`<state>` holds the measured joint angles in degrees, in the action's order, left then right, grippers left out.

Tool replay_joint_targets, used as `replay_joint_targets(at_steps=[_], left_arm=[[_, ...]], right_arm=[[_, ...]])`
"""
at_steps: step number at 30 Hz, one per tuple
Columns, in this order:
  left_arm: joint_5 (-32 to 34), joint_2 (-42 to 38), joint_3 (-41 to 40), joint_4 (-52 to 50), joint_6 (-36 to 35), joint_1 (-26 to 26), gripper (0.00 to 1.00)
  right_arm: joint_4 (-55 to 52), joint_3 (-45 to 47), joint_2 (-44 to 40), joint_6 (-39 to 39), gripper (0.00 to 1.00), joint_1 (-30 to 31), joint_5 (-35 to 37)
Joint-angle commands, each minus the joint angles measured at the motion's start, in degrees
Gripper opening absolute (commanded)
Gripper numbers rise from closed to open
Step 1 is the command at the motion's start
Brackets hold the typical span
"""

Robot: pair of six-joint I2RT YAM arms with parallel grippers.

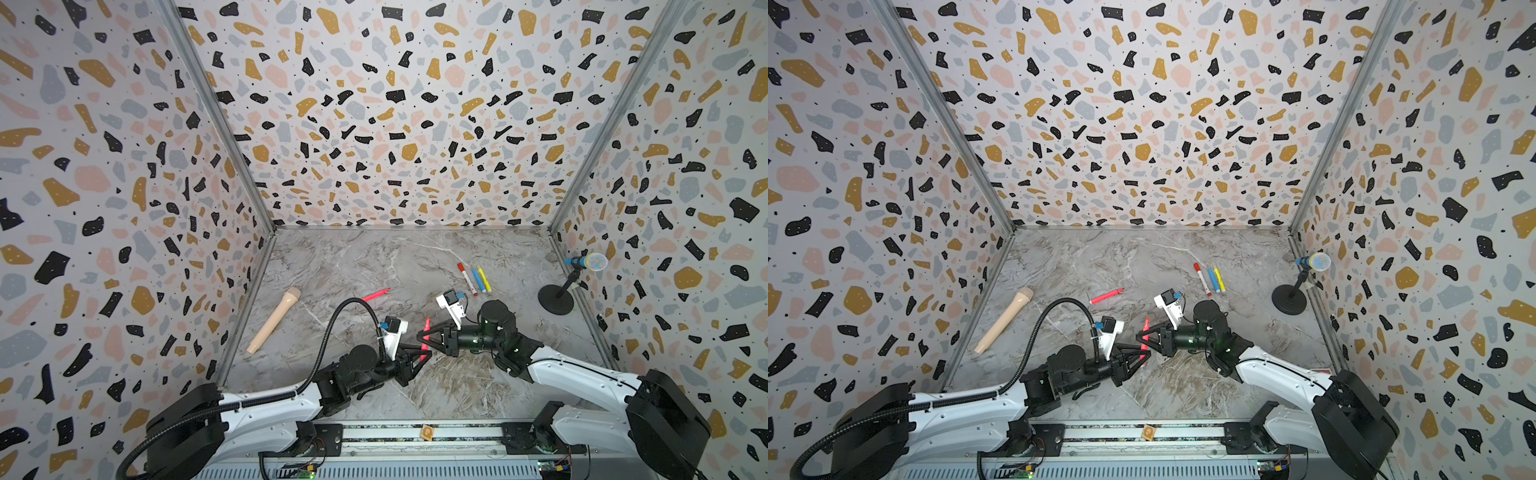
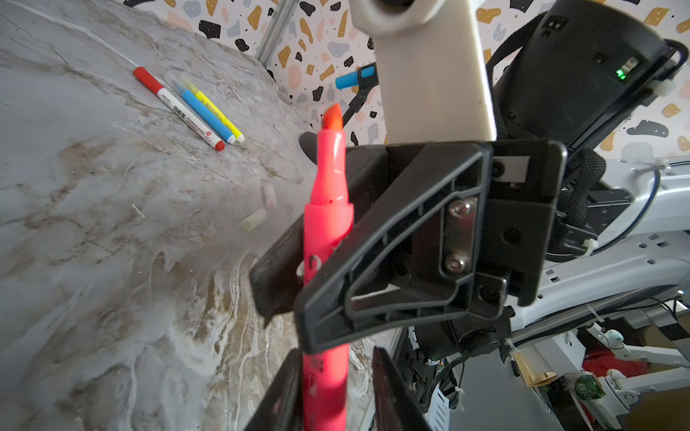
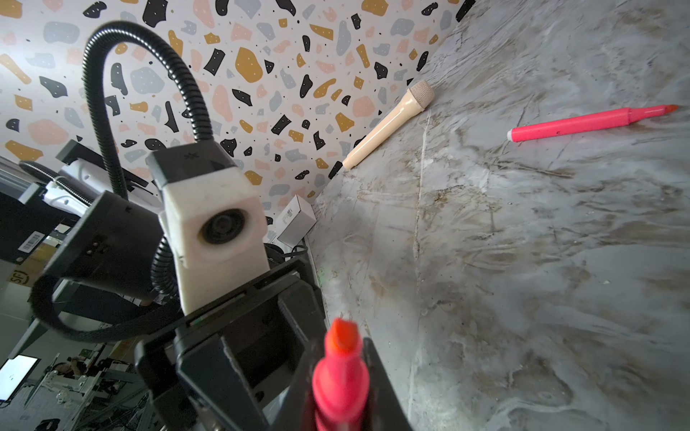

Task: Insert pens into pen caps
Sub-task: Pass a pen.

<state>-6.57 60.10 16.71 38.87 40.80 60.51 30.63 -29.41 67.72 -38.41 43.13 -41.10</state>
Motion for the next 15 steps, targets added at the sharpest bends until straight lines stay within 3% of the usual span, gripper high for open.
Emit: replay_joint_targets(at_steps=[1,6,10,12,15], left_arm=[[-2.0,0.72,1.99,5.19,0.65,0.29,0.29],[-1.34,0.9,2.07,5.14,1.3,0.24,0.19],[-1.1,0.97,1.74,5.2,1.57,0.22,0.02],[-0.73,1.04,1.68,4.93,1.66,0.22,0.0],[0.42,1.09,1.62,4.17,1.61,0.23,0.0]], right_arm=[[0.13,-2.67,-0.53,1.32,0.09,0.71,-1.68],[0.19,-2.67,0.12,1.59,0.09,0.99,-1.66],[0.2,-2.76,0.37,1.68,0.1,1.1,-1.62],[0.06,-2.78,0.39,1.68,0.11,1.07,-1.48],[-0.92,-2.93,-0.04,1.86,0.27,1.07,-0.69]])
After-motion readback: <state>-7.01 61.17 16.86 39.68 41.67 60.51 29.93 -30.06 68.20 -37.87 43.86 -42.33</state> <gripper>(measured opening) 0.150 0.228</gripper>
